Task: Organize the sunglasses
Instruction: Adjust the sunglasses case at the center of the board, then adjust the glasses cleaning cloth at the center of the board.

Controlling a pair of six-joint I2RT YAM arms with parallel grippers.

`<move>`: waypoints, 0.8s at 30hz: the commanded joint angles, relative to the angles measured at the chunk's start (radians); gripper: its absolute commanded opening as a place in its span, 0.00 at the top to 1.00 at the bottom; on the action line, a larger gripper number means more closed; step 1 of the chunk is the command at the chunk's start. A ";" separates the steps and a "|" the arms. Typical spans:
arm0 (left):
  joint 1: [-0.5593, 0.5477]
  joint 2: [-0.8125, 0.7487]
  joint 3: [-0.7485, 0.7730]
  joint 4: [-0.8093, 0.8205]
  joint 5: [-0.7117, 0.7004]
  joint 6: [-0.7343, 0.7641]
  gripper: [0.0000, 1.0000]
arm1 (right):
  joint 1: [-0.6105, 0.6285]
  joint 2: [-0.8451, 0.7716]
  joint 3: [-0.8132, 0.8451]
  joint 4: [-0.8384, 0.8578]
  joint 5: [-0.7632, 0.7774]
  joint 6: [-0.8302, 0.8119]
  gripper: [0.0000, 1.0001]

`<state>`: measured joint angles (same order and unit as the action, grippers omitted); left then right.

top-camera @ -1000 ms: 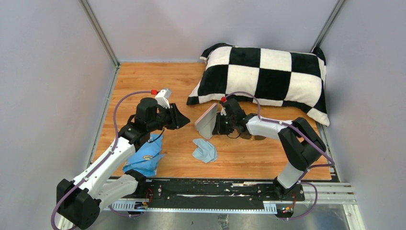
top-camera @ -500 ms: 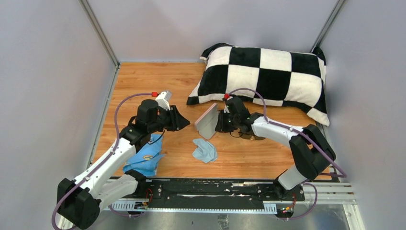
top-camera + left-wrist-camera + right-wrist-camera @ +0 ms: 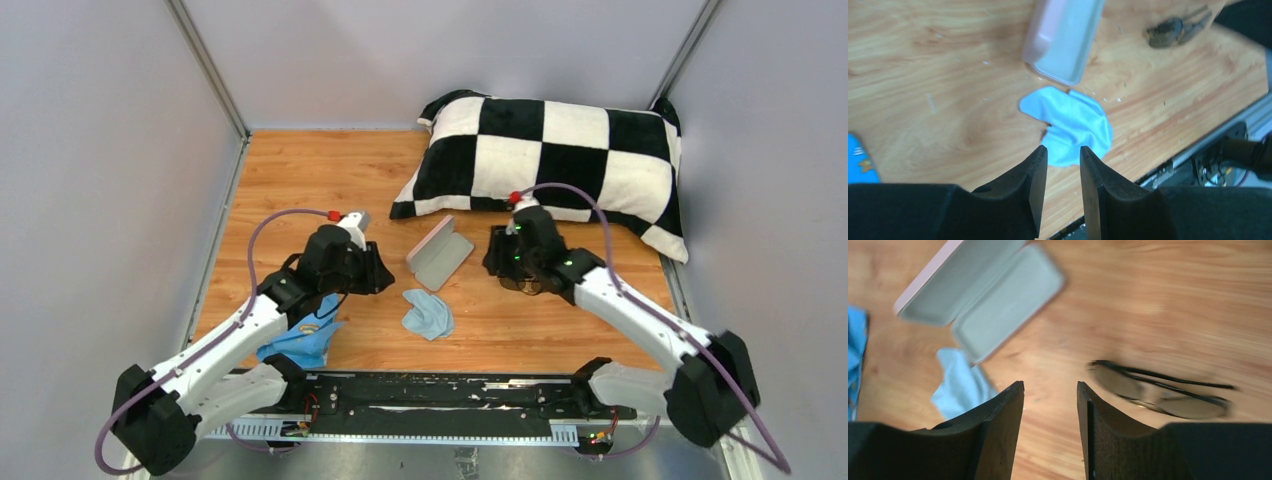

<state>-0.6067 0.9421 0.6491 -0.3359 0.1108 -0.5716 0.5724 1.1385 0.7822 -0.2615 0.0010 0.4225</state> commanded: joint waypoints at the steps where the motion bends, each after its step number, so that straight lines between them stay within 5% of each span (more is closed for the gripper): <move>1: -0.114 0.068 0.055 0.015 -0.109 -0.009 0.63 | -0.192 -0.142 -0.076 -0.096 0.057 -0.050 0.50; 8: -0.119 0.083 0.102 -0.068 -0.257 0.021 0.60 | -0.202 -0.181 -0.092 -0.128 -0.154 -0.011 0.50; 16: -0.069 -0.006 0.078 -0.329 -0.452 -0.093 0.58 | 0.182 -0.062 -0.076 -0.057 -0.051 0.082 0.47; 24: -0.052 -0.040 -0.011 -0.313 -0.375 -0.171 0.57 | 0.444 0.151 -0.023 0.012 0.015 0.096 0.44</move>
<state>-0.6621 0.8936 0.6697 -0.6273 -0.2733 -0.6926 0.9272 1.2201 0.7143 -0.2859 -0.0391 0.4927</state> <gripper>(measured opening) 0.427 0.555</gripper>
